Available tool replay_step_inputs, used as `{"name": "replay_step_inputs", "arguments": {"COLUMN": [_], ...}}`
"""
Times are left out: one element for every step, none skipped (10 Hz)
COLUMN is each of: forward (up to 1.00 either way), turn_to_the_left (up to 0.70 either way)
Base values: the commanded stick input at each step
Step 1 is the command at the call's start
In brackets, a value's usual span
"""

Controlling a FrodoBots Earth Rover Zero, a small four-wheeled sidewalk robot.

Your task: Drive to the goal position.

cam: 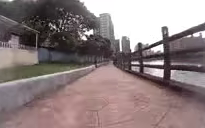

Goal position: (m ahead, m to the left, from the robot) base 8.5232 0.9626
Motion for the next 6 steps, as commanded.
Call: {"name": "replay_step_inputs", "arguments": {"forward": [1.00,1.00,1.00,1.00,1.00,1.00], "turn_to_the_left": [0.00,0.00,0.00,0.00,0.00,0.00]}}
